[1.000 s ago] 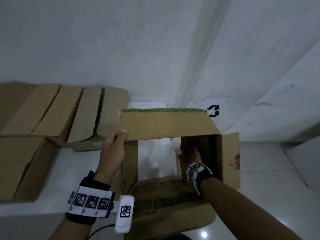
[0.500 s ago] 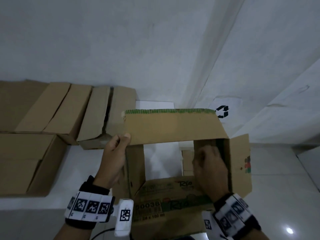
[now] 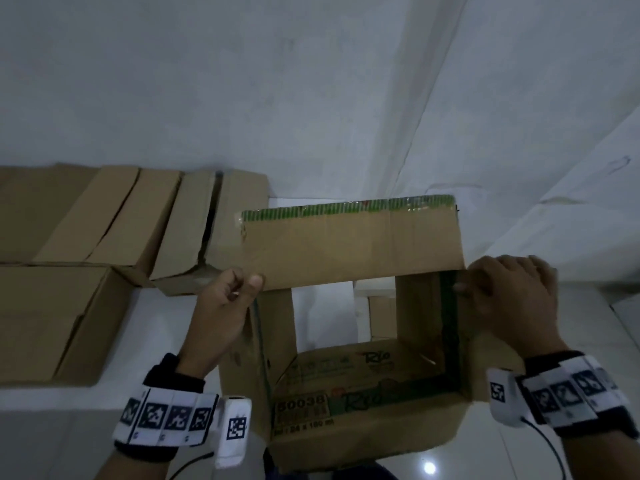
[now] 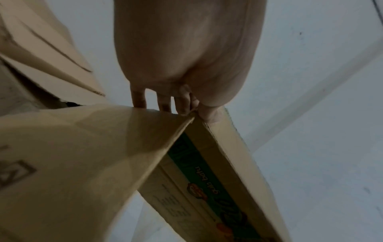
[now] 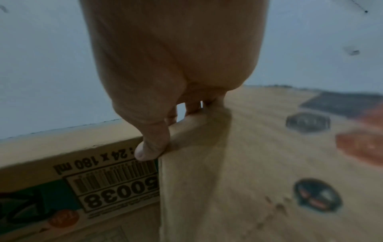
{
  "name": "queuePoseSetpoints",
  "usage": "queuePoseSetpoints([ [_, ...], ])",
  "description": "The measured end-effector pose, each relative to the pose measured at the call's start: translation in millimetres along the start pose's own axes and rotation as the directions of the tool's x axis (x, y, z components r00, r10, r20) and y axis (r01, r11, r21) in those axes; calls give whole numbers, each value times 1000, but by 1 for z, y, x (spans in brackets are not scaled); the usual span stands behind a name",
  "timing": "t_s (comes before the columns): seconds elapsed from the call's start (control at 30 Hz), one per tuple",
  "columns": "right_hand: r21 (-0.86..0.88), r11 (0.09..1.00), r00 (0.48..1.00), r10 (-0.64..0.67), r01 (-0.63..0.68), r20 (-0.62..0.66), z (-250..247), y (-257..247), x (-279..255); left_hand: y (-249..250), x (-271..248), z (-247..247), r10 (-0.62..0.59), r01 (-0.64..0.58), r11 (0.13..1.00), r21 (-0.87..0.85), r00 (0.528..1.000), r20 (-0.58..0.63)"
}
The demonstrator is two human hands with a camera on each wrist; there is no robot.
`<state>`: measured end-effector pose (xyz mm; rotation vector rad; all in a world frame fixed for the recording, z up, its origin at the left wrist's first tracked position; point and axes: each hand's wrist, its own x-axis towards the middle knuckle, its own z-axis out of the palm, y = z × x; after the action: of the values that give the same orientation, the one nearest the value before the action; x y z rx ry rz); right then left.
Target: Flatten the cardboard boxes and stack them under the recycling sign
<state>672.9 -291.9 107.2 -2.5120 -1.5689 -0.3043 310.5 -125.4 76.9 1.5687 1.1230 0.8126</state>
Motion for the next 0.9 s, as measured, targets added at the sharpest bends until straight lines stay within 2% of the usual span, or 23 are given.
queuePoseSetpoints([
  [0.13, -55, 991, 991, -126, 124, -39, -28, 13, 10, 1, -1, -1, 91, -66, 969, 238, 991, -97],
  [0.2, -60, 984, 984, -171, 168, -47, -37, 10, 11, -4, -6, -7, 91, -46, 931, 362, 990, -107],
  [0.27, -42, 983, 983, -181, 181, -9, -41, -2, 11, -17, -11, -17, 83, -38, 910, 412, 992, -94],
  [0.33, -12, 986, 984, -167, 168, 59, -41, -20, 8, -36, -16, -29, 57, -10, 913, 409, 993, -104],
  [0.5, 23, 993, 978, -116, 114, 172, -21, -84, -11, -91, -22, -79, -72, 101, 960, 262, 990, -119],
  [0.63, -35, 993, 949, -101, 116, 299, 7, -135, -36, -126, -31, -120, -151, 156, 958, 240, 988, -39],
  [0.77, -27, 997, 895, -53, 72, 442, 47, -175, -78, -159, -42, -154, -267, 247, 952, 183, 959, 95],
  [0.83, 27, 999, 870, -30, 19, 492, 72, -193, -102, -175, -47, -170, -290, 264, 947, 181, 948, 134],
  [0.9, 157, 978, 842, 31, -137, 538, 99, -209, -123, -192, -51, -181, -309, 279, 941, 191, 939, 148],
])
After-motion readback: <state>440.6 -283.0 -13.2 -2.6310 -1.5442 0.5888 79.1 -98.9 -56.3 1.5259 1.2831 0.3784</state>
